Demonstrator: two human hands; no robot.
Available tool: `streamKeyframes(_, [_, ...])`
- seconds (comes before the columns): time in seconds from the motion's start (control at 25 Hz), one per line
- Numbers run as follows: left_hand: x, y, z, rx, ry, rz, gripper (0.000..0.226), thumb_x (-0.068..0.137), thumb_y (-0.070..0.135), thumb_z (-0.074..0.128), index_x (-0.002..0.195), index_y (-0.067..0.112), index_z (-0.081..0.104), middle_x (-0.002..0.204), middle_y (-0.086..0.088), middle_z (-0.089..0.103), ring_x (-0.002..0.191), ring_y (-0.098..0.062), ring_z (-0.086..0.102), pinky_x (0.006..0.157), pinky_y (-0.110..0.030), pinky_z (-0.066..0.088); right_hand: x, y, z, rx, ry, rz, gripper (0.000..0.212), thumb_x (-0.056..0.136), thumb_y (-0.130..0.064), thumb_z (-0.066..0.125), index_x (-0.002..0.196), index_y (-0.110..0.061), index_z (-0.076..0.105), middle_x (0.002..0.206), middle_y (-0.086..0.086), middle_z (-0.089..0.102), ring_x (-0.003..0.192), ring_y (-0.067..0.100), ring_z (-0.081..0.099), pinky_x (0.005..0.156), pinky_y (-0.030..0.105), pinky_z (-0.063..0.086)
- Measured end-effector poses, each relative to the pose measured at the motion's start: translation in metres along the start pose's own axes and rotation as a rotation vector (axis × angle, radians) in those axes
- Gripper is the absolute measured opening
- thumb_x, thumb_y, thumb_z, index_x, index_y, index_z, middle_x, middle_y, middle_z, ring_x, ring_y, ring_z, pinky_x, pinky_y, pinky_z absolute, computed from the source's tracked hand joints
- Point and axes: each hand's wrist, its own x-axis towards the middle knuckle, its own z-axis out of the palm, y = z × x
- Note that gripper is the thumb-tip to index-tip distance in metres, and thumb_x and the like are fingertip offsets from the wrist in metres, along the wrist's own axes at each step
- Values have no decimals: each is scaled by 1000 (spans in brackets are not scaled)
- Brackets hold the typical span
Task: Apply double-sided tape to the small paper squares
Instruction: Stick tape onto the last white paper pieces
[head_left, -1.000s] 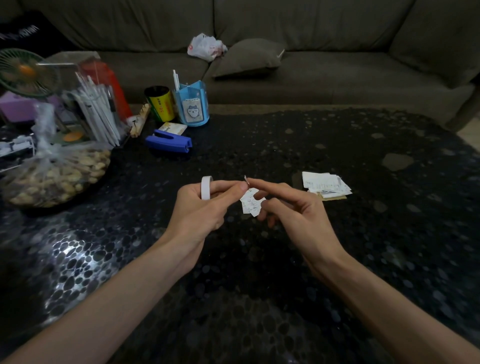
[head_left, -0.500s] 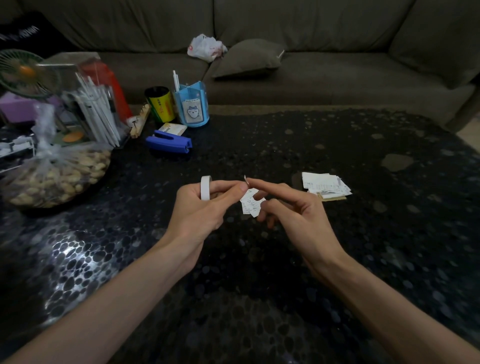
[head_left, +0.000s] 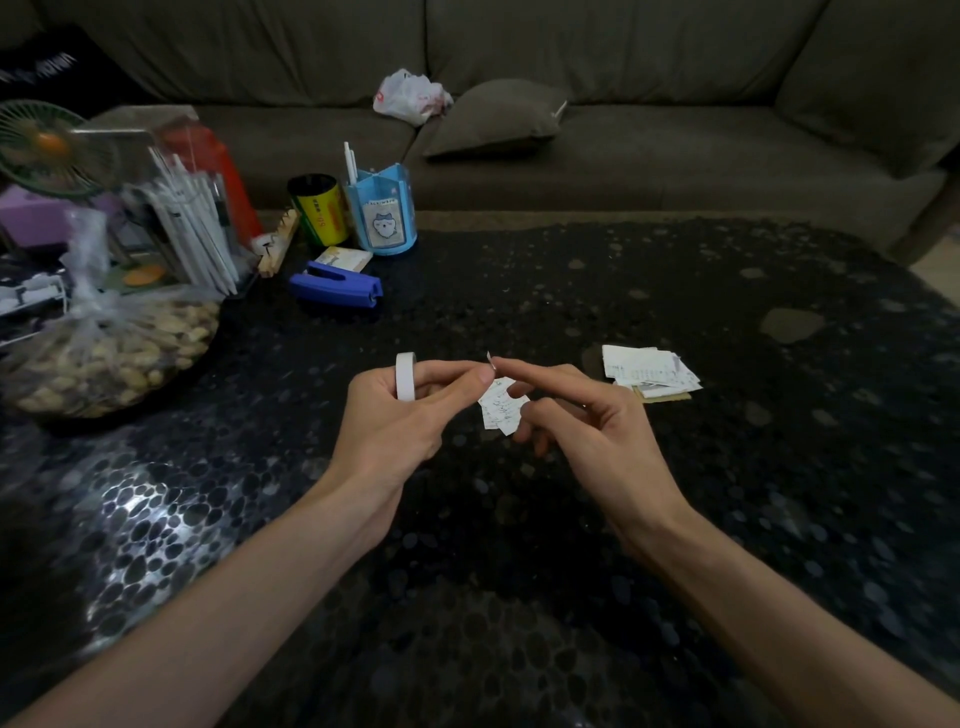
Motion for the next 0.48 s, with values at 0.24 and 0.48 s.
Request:
streamKeyframes(0.24, [-1, 2, 2, 5, 5, -11, 17, 84, 30, 80, 97, 19, 84, 53, 14, 60, 47, -4, 40, 51, -23, 30, 0, 0, -1, -42, 3, -23, 46, 96, 7, 60, 120, -27, 80, 107, -4, 71, 70, 2, 66, 69, 18, 52])
streamKeyframes(0.48, [-2, 3, 4, 27, 18, -2, 12, 87, 27, 79, 93, 18, 84, 52, 13, 59, 47, -4, 40, 52, -25, 30, 0, 3, -1, -57, -10, -26, 47, 96, 6, 60, 120, -28, 80, 107, -5, 71, 71, 4, 67, 69, 17, 52])
